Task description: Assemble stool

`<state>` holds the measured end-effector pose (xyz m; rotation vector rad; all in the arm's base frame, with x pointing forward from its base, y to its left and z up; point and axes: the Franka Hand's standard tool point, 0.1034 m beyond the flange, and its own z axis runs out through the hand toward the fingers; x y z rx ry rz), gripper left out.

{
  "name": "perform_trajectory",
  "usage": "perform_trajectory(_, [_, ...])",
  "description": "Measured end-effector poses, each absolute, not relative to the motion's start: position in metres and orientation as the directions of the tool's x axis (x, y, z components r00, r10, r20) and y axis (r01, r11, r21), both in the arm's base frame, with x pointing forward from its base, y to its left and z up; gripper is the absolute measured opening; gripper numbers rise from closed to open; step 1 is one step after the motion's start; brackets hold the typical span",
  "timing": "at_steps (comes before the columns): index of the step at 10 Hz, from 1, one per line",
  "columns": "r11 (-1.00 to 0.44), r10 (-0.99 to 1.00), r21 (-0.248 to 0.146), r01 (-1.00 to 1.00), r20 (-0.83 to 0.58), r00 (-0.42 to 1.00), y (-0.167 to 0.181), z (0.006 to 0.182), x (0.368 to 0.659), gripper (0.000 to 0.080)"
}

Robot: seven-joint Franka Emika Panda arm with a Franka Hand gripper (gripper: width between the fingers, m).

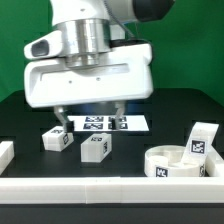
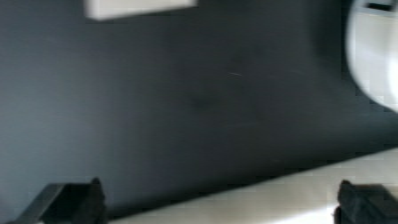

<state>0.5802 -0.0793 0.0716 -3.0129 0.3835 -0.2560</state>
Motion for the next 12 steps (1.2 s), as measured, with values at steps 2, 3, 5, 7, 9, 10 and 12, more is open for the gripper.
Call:
perform_trajectory(2, [-0.957,-0.279,-0.121,-0.265,0.115,0.953,-0.085,0.069,0.575,0.0649])
perform_trajectory(3, [-0.959,-0.272,-0.120,-0.258,0.123,0.954,-0.085,0.070,0.577,0.0649])
perform_trajectory(5, [-0.954,-0.271,-0.146,-0.263,0.036,0.962,-0.079,0.069,0.570,0.0649])
perform_trajectory(7, [-0.945,-0.262,-0.173,-0.277,-0.108,0.959,-0.077,0.063,0.566,0.0649])
perform_trajectory(9, [-0.935,-0.271,-0.168,-0.313,-0.236,0.933,-0.078,0.054,0.560,0.0649])
perform_trajectory(10, [-0.937,-0.216,-0.199,-0.287,-0.313,0.925,-0.075,0.056,0.556,0.0649])
perform_trajectory(12, [-0.930,-0.198,-0.215,-0.300,-0.396,0.897,-0.073,0.054,0.558,0.0649])
